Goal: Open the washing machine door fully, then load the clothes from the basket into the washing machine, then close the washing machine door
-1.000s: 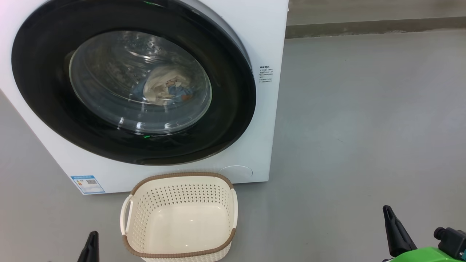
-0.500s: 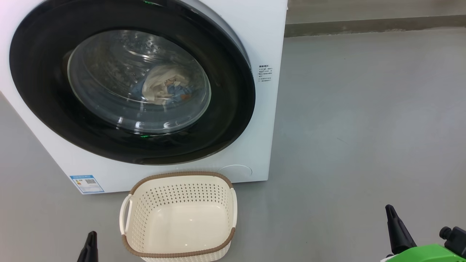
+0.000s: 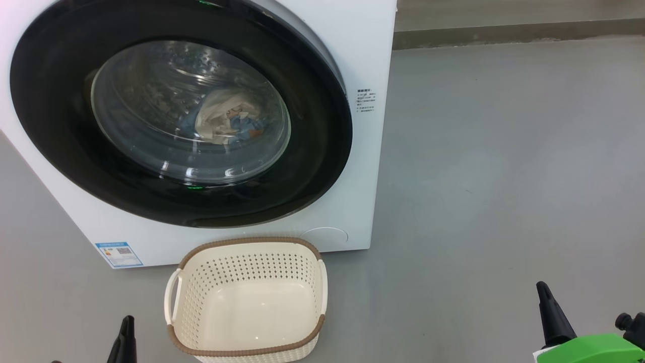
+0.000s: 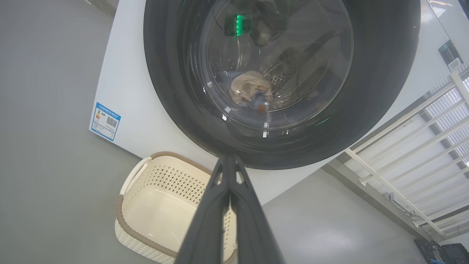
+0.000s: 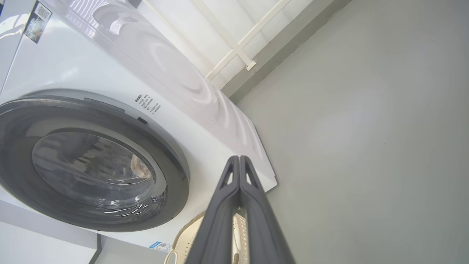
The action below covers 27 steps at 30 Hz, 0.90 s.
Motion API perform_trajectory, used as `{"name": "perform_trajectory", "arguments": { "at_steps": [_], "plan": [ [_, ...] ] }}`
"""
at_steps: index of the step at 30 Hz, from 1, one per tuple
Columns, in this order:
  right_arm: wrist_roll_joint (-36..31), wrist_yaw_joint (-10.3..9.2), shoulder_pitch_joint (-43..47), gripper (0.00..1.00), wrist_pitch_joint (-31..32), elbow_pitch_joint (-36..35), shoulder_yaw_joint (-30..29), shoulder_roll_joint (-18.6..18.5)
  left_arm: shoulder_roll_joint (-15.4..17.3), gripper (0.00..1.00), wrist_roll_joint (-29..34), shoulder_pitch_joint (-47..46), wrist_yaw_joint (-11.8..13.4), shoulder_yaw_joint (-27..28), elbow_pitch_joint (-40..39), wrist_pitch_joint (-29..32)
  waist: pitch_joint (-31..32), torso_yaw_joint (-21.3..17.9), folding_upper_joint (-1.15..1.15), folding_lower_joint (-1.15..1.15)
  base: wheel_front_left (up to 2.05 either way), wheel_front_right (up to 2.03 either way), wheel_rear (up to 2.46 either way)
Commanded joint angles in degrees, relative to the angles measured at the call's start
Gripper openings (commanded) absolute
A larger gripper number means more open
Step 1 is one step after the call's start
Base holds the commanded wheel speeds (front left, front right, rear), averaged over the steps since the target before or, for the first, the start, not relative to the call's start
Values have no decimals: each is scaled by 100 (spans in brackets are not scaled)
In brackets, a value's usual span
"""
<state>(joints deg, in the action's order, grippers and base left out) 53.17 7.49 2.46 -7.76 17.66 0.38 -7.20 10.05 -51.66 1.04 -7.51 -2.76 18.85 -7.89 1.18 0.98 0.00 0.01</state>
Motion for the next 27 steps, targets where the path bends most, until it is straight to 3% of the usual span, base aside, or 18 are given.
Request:
{"name": "perform_trajectory", "arguments": {
  "at_steps": [1, 27],
  "plan": [
    [133, 0, -305, 0, 35, -162, -25, -43, 72, 0, -145, -252, 1, 135, -180, 55, -2, -2, 0, 0, 0, 0, 0],
    [1277, 0, -476, 0, 459, -223, -229, 102, -168, 0, -1331, -396, 1, 378, -272, 477, -43, -31, 0, -1, 0, 0, 0]
  ]
}}
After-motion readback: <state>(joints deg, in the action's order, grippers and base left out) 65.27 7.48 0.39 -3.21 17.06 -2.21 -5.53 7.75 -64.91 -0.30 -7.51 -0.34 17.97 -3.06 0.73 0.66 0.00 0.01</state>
